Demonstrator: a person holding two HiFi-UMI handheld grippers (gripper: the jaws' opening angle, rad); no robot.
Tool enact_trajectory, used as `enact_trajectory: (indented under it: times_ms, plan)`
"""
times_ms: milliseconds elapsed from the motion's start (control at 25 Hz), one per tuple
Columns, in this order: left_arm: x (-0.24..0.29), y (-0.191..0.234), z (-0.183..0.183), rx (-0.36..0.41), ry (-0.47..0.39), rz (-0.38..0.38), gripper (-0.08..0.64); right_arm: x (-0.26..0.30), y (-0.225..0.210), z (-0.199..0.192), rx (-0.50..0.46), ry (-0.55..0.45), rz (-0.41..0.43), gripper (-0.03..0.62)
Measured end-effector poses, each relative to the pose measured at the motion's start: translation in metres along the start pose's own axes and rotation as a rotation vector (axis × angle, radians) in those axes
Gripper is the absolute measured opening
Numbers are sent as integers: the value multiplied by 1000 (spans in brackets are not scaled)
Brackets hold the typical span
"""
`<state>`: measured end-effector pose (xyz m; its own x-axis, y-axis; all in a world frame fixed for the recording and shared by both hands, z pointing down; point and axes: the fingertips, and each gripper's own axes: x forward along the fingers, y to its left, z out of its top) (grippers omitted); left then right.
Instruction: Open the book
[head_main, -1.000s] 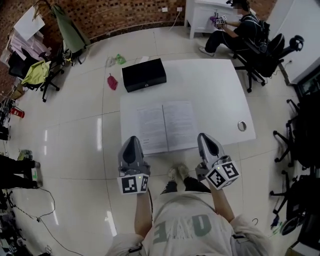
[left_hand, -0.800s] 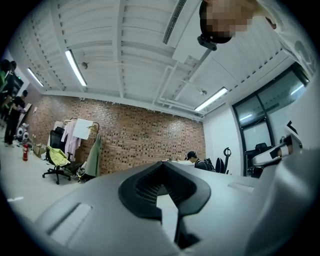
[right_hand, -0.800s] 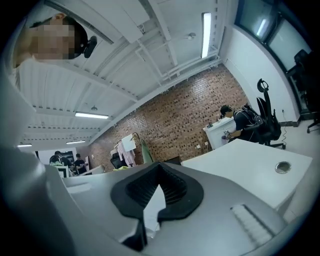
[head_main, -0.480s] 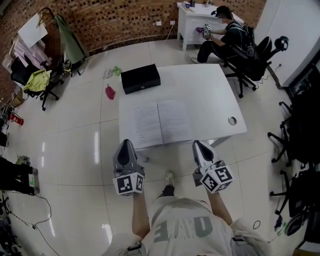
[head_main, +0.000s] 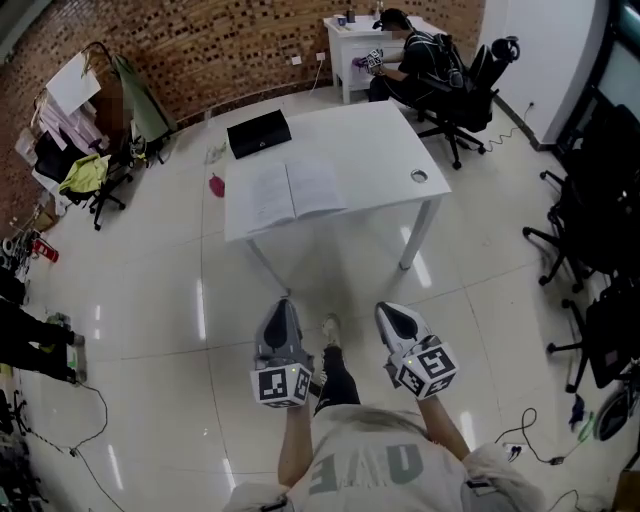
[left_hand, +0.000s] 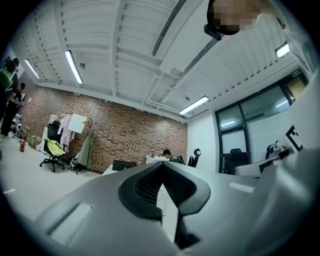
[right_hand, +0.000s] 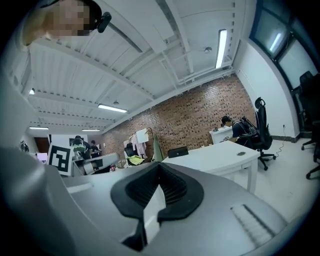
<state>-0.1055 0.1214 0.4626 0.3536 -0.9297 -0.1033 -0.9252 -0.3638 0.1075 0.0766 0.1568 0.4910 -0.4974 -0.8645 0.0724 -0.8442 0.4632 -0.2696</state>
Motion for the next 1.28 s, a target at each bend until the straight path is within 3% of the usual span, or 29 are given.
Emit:
enact_trajectory:
  times_ms: [200, 440, 1000, 1280]
  plan:
    - [-88, -52, 15, -22, 5, -15, 18, -75, 45, -4, 4, 2, 19, 5]
    - [-135, -72, 27, -28, -5, -29, 18, -109, 77, -10, -45, 22, -6, 3]
    - [-171, -66, 39, -55, -10, -23, 18, -123, 126, -17, -61, 61, 29, 3]
    - [-169, -69, 43, -40, -25, -28, 18, -127, 119, -14, -56, 46, 13, 3]
